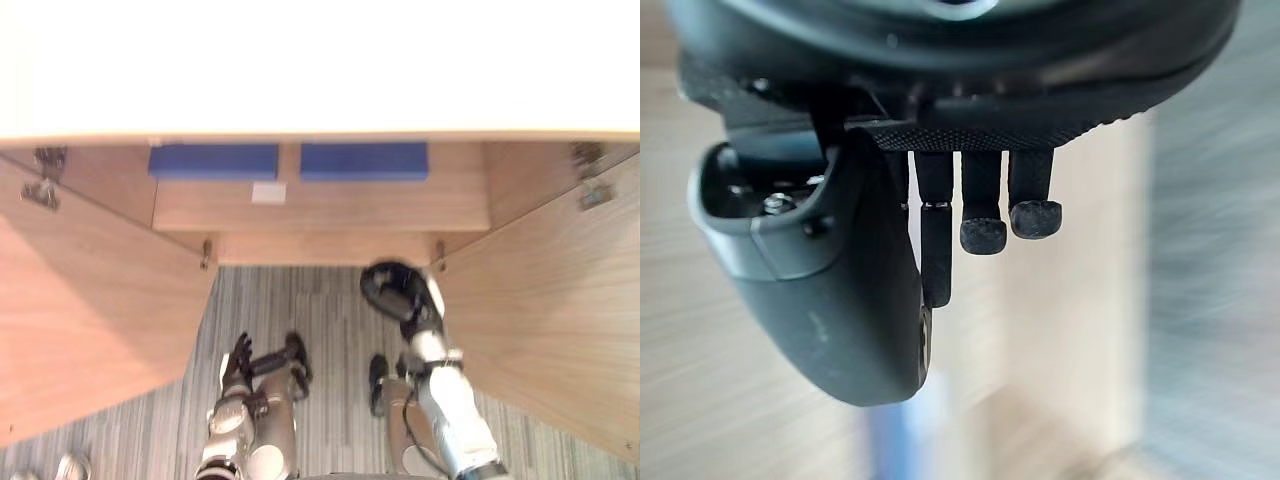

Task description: Walk over to the cabinet, pick up the folder, carry it to the office cabinet, place the folder inside the office cabinet, then close the office cabinet door

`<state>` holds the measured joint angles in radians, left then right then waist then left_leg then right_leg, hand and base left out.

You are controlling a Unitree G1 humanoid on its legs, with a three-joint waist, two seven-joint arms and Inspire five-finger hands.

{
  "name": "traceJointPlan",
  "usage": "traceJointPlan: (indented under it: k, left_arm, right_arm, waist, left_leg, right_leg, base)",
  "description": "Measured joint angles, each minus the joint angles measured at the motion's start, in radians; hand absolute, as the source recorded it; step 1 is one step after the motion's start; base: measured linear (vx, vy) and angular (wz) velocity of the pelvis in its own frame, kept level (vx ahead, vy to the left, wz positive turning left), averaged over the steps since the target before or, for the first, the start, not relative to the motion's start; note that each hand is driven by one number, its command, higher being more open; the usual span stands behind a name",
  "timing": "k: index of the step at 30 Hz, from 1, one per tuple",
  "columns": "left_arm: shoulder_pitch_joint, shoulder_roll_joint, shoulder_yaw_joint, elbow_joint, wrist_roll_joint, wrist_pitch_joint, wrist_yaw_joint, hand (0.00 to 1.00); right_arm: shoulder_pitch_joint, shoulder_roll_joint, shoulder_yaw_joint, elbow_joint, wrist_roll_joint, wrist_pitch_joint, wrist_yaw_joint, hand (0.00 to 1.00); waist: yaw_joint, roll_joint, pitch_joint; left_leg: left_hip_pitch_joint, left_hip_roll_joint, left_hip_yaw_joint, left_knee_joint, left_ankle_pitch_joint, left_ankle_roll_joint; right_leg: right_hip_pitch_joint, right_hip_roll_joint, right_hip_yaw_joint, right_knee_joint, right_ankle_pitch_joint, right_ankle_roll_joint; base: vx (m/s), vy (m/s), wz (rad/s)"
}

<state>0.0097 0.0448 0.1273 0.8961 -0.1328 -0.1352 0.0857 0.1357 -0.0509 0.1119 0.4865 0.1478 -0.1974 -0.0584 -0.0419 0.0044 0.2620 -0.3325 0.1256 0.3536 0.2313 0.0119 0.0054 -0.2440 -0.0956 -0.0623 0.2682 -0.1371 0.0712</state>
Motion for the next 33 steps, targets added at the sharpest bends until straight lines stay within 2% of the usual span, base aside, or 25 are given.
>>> traceJointPlan:
  k: [2, 5, 10, 12, 17, 18, 21, 24, 27, 30, 32, 33]
  left_arm:
    - [0.016, 0.016, 0.001, 0.015, 0.015, 0.001, -0.003, 1.0]
    - [0.038, 0.034, 0.004, 0.018, 0.016, 0.001, -0.001, 1.0]
    - [0.058, 0.044, 0.006, 0.066, 0.016, 0.004, -0.003, 1.0]
    - [0.058, 0.043, 0.007, 0.083, 0.016, 0.007, -0.008, 1.0]
    - [0.094, 0.042, 0.056, 0.097, 0.017, 0.02, -0.019, 1.0]
    - [0.107, 0.04, 0.071, 0.097, 0.017, 0.02, -0.019, 1.0]
    - [0.14, 0.041, 0.073, 0.098, 0.018, 0.02, -0.021, 1.0]
    - [0.151, 0.042, 0.071, 0.103, 0.036, 0.02, -0.029, 1.0]
    - [0.153, 0.053, 0.061, 0.104, 0.055, 0.019, -0.052, 1.0]
    - [0.152, 0.059, 0.04, 0.102, 0.056, 0.008, -0.07, 1.0]
    - [0.148, 0.059, 0.017, 0.1, 0.057, -0.008, -0.084, 1.0]
    - [0.148, 0.06, 0.013, 0.1, 0.058, -0.012, -0.086, 1.0]
  right_arm:
    - [-0.002, 0.017, -0.083, 0.148, -0.036, 0.02, -0.011, 1.0]
    - [-0.001, 0.017, -0.197, 0.28, -0.038, 0.036, -0.033, 1.0]
    - [0.005, 0.016, -0.346, 0.365, -0.01, 0.041, -0.062, 1.0]
    - [0.007, 0.016, -0.409, 0.379, 0.02, 0.044, -0.066, 1.0]
    - [0.007, 0.018, -0.633, 0.372, 0.165, 0.052, -0.095, 1.0]
    - [0.012, 0.018, -0.688, 0.332, 0.211, 0.055, -0.115, 1.0]
    - [0.021, 0.004, -0.748, 0.213, 0.249, 0.055, -0.149, 1.0]
    - [0.005, -0.049, -0.752, 0.168, 0.249, 0.046, -0.145, 1.0]
    - [-0.073, -0.141, -0.722, 0.168, 0.241, 0.045, -0.128, 1.0]
    - [-0.171, -0.279, -0.598, 0.17, 0.192, 0.043, -0.083, 1.0]
    - [-0.263, -0.382, -0.499, 0.177, 0.141, 0.038, -0.057, 1.0]
    - [-0.3, -0.409, -0.493, 0.197, 0.131, 0.032, -0.055, 1.0]
  waist:
    - [-0.004, -0.006, -0.023]
    - [-0.015, -0.006, -0.064]
    - [-0.045, -0.008, -0.13]
    - [-0.051, -0.01, -0.14]
    - [-0.059, -0.011, -0.145]
    - [-0.063, -0.011, -0.146]
    - [-0.084, -0.01, -0.147]
    - [-0.086, -0.008, -0.147]
    - [-0.089, 0.002, -0.141]
    - [-0.099, 0.037, -0.118]
    - [-0.101, 0.075, -0.095]
    - [-0.107, 0.091, -0.083]
  left_leg:
    - [0.081, -0.013, 0.041, -0.083, 0.022, -0.004]
    - [0.175, -0.038, 0.089, -0.185, 0.051, -0.01]
    - [0.284, -0.064, 0.138, -0.296, 0.076, -0.019]
    - [0.311, -0.071, 0.169, -0.32, 0.079, -0.024]
    - [0.358, -0.083, 0.266, -0.32, 0.04, -0.044]
    - [0.364, -0.087, 0.287, -0.32, 0.031, -0.044]
    - [0.369, -0.097, 0.324, -0.32, 0.013, -0.045]
    - [0.371, -0.104, 0.362, -0.319, 0.001, -0.043]
    - [0.37, -0.112, 0.391, -0.315, -0.003, -0.033]
    - [0.351, -0.113, 0.394, -0.275, -0.034, -0.025]
    - [0.321, -0.112, 0.389, -0.231, -0.063, -0.02]
    - [0.308, -0.112, 0.381, -0.216, -0.072, -0.015]
  right_leg:
    - [0.063, 0.008, 0.036, -0.09, 0.044, 0.005]
    - [0.116, 0.007, 0.089, -0.162, 0.077, 0.012]
    - [0.157, 0.013, 0.171, -0.21, 0.103, 0.016]
    - [0.157, 0.013, 0.206, -0.218, 0.109, 0.02]
    - [0.152, 0.013, 0.311, -0.229, 0.121, 0.024]
    - [0.146, 0.012, 0.338, -0.234, 0.123, 0.021]
    - [0.127, 0.013, 0.39, -0.234, 0.125, 0.018]
    - [0.108, 0.014, 0.431, -0.235, 0.137, 0.028]
    - [0.092, 0.013, 0.463, -0.241, 0.153, 0.038]
    - [0.073, 0.006, 0.489, -0.243, 0.163, 0.046]
    - [0.047, -0.003, 0.507, -0.248, 0.173, 0.061]
    - [0.037, -0.006, 0.516, -0.249, 0.176, 0.066]
  base:
    - [0.11, 0.021, -0.51]
    - [0.07, 0.041, -0.54]
    - [0.02, 0.035, -0.53]
    - [-0.02, 0.037, -0.55]
    - [-0.03, 0.02, -0.65]
    - [-0.02, -0.002, -0.55]
    - [-0.01, -0.008, -0.51]
    - [0.02, -0.014, -0.49]
    - [0.03, -0.031, -0.39]
    - [0.03, -0.059, -0.35]
    - [0.03, -0.091, -0.33]
    - [0.02, -0.085, -0.23]
